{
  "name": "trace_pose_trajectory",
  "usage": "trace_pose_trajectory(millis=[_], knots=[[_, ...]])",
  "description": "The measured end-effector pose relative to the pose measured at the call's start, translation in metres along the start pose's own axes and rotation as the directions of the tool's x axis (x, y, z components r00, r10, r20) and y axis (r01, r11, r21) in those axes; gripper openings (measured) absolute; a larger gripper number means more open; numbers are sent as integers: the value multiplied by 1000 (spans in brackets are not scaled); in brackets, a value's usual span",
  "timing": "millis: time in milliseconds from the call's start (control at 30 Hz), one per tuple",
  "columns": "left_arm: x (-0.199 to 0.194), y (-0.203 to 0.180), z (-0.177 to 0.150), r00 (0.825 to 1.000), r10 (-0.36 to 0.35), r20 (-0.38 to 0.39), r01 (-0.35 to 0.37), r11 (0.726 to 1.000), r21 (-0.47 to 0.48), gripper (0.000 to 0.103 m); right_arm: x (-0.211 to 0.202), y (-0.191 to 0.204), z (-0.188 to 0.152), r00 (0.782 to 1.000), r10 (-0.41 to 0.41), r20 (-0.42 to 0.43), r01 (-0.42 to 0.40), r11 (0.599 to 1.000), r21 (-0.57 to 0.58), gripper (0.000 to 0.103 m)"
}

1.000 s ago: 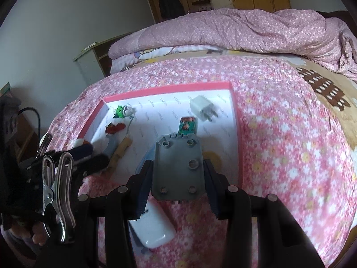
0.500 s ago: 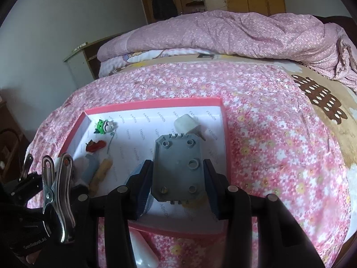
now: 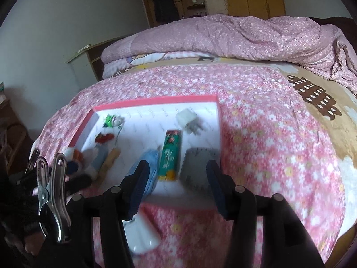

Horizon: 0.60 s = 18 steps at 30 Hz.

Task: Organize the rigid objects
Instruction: 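Lower the grey plate into the tray and open the right gripper, then grasp the white earbud case beside the tray with the right gripper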

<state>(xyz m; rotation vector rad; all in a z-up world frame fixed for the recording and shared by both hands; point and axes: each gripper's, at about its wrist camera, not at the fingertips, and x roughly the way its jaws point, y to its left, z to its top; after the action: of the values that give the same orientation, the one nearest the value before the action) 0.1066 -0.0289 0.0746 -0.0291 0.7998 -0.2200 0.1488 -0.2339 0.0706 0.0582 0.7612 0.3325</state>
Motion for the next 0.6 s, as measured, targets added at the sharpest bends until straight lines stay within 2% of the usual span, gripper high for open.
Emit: trace_pose_trajectory(millis=[133,267,600], knots=[[-6,-2,-4,1000,-2,5,2,1000,-5,48,-14,8,-21,1000,-2,-4,2,999,-52,54],[-13,-3,-12,1000,-12,-3,12,1000,-7,48,-18,19,-46,998,-52,-28,46,986,-160,54],[-16,1,-40,999,-1,-46,1,1000,-9,48,-9,35,-73,995,5,-99,-27,974,-224,54]])
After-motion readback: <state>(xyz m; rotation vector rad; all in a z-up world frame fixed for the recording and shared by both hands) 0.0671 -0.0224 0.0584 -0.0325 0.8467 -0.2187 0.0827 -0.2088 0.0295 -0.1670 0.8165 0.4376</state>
